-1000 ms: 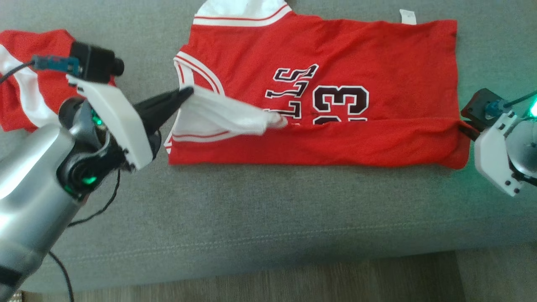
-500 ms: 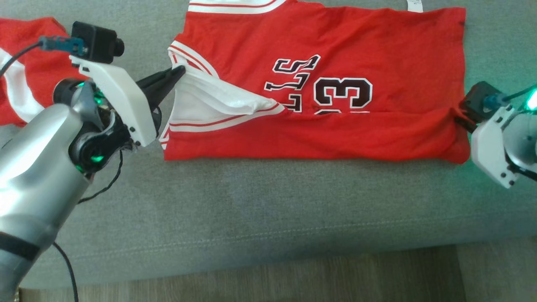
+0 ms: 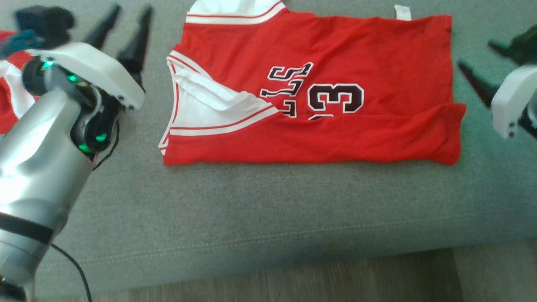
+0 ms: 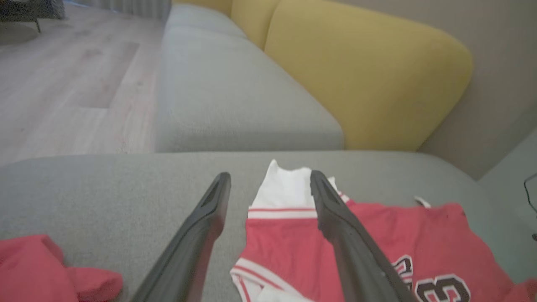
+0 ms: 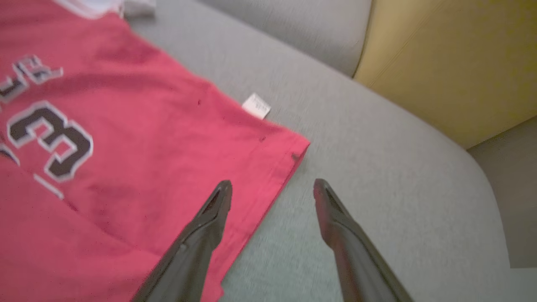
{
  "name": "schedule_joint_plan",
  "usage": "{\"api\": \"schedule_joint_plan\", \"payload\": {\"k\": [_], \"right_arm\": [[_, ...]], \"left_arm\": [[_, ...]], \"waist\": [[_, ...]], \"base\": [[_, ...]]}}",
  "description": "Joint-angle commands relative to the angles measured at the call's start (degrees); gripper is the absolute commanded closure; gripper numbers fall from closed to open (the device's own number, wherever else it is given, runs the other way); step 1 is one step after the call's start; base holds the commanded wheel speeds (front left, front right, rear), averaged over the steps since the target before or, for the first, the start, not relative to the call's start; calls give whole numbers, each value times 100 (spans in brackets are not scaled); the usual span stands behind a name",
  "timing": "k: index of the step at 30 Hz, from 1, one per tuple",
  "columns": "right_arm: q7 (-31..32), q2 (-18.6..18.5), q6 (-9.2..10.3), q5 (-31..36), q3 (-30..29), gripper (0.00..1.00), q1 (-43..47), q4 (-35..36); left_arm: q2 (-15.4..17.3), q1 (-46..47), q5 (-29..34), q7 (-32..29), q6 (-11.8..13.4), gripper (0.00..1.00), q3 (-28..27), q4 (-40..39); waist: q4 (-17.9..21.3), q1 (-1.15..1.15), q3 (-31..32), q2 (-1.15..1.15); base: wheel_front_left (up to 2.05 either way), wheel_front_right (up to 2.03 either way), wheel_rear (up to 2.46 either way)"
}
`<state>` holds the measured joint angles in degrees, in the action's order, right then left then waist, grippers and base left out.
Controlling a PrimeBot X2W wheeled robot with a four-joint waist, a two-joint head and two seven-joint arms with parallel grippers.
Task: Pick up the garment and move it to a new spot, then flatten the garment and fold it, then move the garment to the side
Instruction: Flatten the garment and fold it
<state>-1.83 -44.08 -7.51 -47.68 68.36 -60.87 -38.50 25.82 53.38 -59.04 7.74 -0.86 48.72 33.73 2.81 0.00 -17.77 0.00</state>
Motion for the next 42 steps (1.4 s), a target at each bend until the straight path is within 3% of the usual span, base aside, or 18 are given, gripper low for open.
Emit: {"api": "schedule_joint_plan", "payload": {"k": [1, 4, 7, 9, 13, 16, 22, 25, 28, 35, 42], "right_arm": [[-342, 14, 2, -154, -278, 0, 52, -140], [-1127, 425, 2, -281, -951, 0, 369, -734], [-1299, 708, 2, -204, -1578, 0, 641, -1054], [-1311, 865, 2, -26, -2248, 0, 808, -902], [-1315, 1193, 2, 641, -3864, 0, 1596, -155], [-1315, 1635, 2, 1465, -4987, 0, 2374, 650], [-1316, 3065, 2, 3214, -6395, 0, 3915, 2314], [-1316, 3753, 2, 3986, -6548, 0, 4677, 3091], [-1316, 3965, 2, 4181, -6565, 0, 4993, 3363], [-1316, 4080, 2, 4244, -6540, 0, 5097, 3518], [-1317, 4110, 2, 4218, -6423, 0, 5028, 3584]], "left_arm": [[137, 209, 10, 336, 125, 0, -402, -96], [-85, -248, -22, 698, 391, 0, -902, -343], [-272, -725, 382, 721, 645, 0, -1554, -842], [-477, -1183, 819, 723, 762, 0, -2030, -1291], [-982, -2126, 1720, 724, 827, 0, -2741, -2032], [-1375, -2768, 2330, 725, 767, 0, -3144, -2430], [-2051, -3764, 3374, 725, 413, 0, -3861, -2877], [-2239, -4233, 3920, 725, 236, 0, -4037, -2863], [-2283, -4457, 4124, 725, 244, 0, -4084, -2715], [-2292, -4441, 4156, 725, 441, 0, -3934, -2336], [-2294, -4016, 4446, 726, 922, 0, -3990, -872]], "waist": [[12, 0, 104, 0], [25, 0, 373, 0], [32, 0, 546, 0], [43, 0, 644, 0], [67, 0, 839, 0], [119, 0, 934, 0], [241, 0, 999, 0], [339, 0, 1004, 0], [423, 0, 949, 0], [554, 0, 826, 0], [748, 0, 676, 0]], "base": [[0, 0, 0], [0, 0, 0], [0, 0, 0], [0, 0, 0], [0, 0, 0], [0, 0, 0], [0, 0, 0], [0, 0, 0], [0, 0, 0], [0, 0, 0], [0, 0, 0]]}}
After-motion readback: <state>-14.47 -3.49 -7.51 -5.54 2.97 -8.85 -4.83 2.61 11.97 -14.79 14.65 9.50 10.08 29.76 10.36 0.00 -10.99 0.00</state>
